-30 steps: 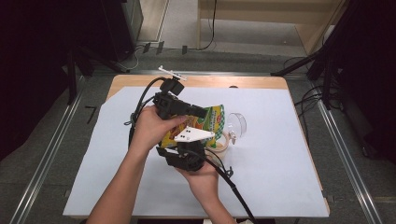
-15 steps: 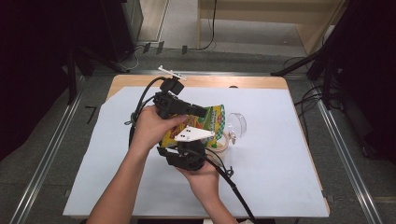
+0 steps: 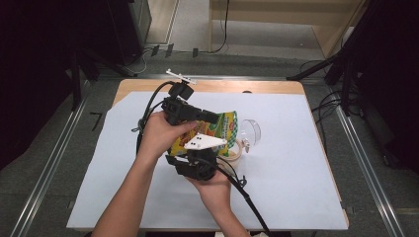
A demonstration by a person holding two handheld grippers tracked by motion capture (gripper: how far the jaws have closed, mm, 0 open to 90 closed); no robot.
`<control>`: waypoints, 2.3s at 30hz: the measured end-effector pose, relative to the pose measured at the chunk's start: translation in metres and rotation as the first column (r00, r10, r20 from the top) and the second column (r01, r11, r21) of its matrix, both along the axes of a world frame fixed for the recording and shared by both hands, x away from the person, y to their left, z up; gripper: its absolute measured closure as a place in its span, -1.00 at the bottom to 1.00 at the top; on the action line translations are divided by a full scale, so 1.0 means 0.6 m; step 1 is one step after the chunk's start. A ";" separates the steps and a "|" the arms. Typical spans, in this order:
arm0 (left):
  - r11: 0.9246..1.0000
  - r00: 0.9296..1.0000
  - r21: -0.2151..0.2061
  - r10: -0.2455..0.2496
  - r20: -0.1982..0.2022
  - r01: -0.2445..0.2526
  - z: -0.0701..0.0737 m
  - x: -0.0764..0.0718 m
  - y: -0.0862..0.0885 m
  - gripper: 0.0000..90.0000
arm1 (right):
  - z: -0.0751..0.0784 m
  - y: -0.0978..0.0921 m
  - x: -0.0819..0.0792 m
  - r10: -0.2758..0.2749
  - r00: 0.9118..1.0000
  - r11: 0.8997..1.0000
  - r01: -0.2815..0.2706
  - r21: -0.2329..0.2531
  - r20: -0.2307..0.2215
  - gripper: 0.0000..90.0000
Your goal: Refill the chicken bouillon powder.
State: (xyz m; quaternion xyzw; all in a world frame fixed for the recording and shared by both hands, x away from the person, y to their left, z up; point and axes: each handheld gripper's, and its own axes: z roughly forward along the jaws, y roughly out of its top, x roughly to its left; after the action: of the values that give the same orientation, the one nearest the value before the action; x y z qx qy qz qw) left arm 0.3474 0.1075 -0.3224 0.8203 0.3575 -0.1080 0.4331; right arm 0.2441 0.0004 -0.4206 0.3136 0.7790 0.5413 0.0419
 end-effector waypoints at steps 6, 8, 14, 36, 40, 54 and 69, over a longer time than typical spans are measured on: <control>1.000 1.000 0.003 0.006 0.003 -0.006 0.002 -0.002 0.000 0.77 | 0.000 0.001 -0.001 -0.001 1.000 1.000 0.001 0.007 0.003 0.51; 1.000 1.000 0.004 0.006 0.008 -0.006 0.004 -0.004 0.000 0.78 | -0.001 0.001 0.000 -0.001 1.000 1.000 0.001 0.007 0.007 0.51; 1.000 1.000 0.003 -0.003 0.023 0.003 0.008 -0.011 -0.005 0.80 | -0.004 -0.002 0.003 -0.014 1.000 1.000 0.014 0.025 0.006 0.53; 1.000 1.000 0.005 -0.012 -0.010 0.012 0.007 0.011 -0.011 0.76 | 0.001 -0.007 0.008 -0.017 1.000 0.999 0.017 0.048 -0.009 0.55; 1.000 1.000 0.004 -0.017 -0.017 0.017 0.007 0.017 -0.013 0.76 | 0.003 -0.006 0.010 -0.025 1.000 0.998 0.025 0.051 -0.012 0.54; 1.000 1.000 -0.029 0.003 0.013 -0.002 0.003 0.010 0.003 0.75 | 0.003 0.002 0.013 -0.020 1.000 1.000 0.020 0.015 -0.014 0.53; 0.998 1.000 -0.056 0.001 0.027 0.000 -0.002 0.008 -0.002 0.76 | 0.001 -0.003 0.012 -0.037 0.999 0.999 0.037 -0.004 -0.022 0.53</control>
State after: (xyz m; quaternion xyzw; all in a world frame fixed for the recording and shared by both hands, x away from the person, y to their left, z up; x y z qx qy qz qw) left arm 0.3523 0.1065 -0.3233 0.8091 0.3486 -0.1067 0.4609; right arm 0.2512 -0.0013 -0.4199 0.3338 0.7745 0.5355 0.0439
